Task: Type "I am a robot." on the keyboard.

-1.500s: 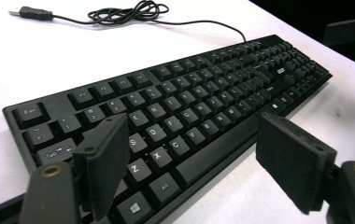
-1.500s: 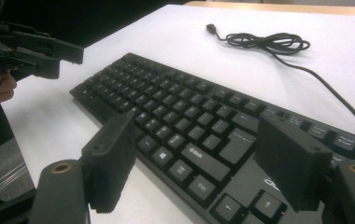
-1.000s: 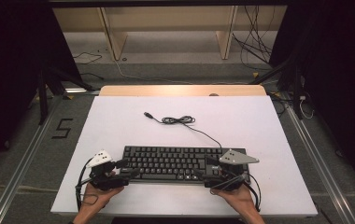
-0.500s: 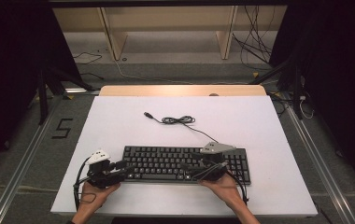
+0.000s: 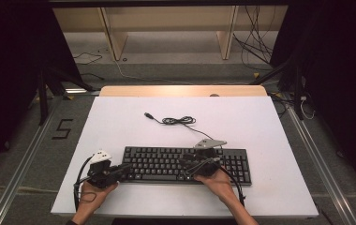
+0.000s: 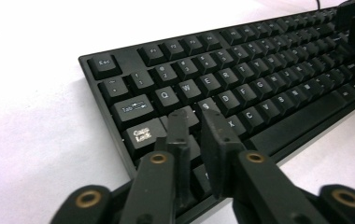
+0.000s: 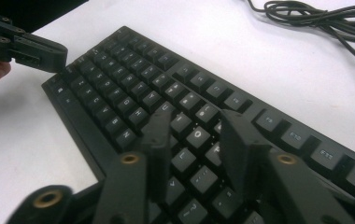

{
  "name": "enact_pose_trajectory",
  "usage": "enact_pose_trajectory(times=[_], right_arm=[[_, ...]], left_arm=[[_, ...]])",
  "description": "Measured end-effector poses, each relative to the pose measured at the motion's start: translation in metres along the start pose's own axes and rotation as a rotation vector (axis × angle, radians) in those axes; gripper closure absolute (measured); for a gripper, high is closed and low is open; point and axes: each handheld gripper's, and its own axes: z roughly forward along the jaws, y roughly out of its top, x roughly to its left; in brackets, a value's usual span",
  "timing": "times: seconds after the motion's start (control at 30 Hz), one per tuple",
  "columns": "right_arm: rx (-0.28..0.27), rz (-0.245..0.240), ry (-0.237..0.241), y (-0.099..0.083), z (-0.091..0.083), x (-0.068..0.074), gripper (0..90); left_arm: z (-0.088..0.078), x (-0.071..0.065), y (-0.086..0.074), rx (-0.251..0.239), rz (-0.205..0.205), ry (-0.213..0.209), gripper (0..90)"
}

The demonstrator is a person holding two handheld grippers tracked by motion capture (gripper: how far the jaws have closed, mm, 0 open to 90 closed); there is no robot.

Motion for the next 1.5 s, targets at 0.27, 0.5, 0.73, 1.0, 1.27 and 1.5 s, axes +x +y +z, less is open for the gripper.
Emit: enact_pose_trajectory(times=[0.27,0.5,0.73,1.0,1.27,1.5], right_arm=[[0.032,0.002,-0.014,0.003,0.013,0.003,83.1],[0.047,0.002,-0.022,0.005,0.024,0.005,90.0],[0.057,0.002,-0.023,0.009,0.033,0.009,90.0],[0.072,0.0,-0.027,0.011,0.042,0.011,90.0],[0.08,0.002,-0.032,0.011,0.046,0.011,90.0],[0.089,0.003,-0.035,0.01,0.048,0.011,90.0]], left_arm=[[0.002,0.002,0.0,0.015,0.005,0.01,88.7],[0.004,0.003,0.0,0.03,0.01,0.014,88.8],[0.005,0.004,0.0,0.038,0.011,0.016,88.9],[0.006,0.004,-0.001,0.05,0.012,0.019,88.8],[0.007,0.005,-0.001,0.053,0.009,0.017,88.8],[0.007,0.005,-0.001,0.059,0.009,0.015,88.9]])
